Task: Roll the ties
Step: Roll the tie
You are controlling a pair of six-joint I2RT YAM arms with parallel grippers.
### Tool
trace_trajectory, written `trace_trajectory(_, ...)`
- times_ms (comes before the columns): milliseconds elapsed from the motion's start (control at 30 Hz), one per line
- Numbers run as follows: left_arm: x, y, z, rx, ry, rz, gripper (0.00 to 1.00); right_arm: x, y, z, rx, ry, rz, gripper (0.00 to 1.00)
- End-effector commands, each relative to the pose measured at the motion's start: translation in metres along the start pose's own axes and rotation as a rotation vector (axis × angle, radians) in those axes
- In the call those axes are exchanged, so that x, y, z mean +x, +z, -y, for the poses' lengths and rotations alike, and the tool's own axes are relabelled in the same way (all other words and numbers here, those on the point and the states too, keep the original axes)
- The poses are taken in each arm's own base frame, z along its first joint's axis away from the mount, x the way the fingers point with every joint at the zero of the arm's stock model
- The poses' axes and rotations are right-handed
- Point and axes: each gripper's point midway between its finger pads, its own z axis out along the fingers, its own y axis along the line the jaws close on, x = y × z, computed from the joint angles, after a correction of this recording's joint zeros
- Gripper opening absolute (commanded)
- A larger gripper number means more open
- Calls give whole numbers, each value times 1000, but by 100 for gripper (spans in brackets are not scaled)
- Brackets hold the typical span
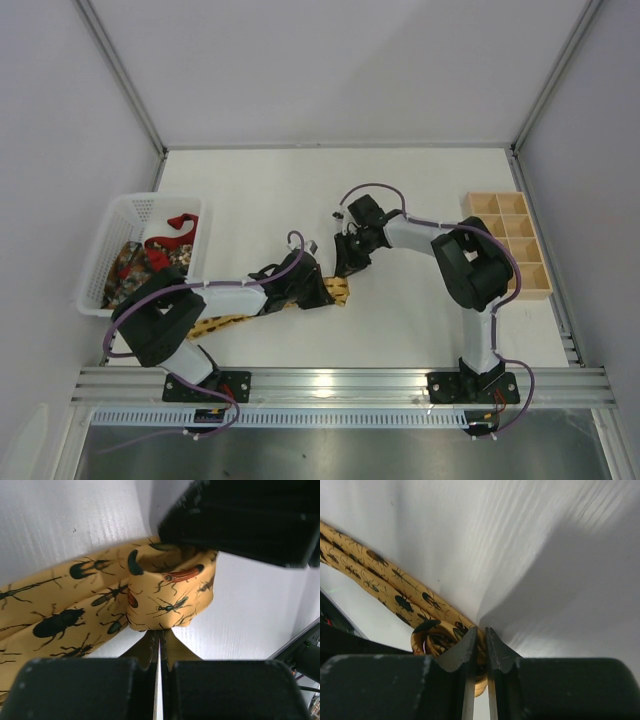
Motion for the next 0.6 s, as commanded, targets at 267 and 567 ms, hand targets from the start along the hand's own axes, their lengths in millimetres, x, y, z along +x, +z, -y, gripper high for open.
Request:
trace_trajectory(267, -17, -7, 8, 15, 16, 62, 0, -33, -36, 6, 97, -9, 101, 18)
trace_trajectory(567, -10, -9, 17, 43, 24, 50, 0, -41, 1, 18, 117, -7, 58, 18)
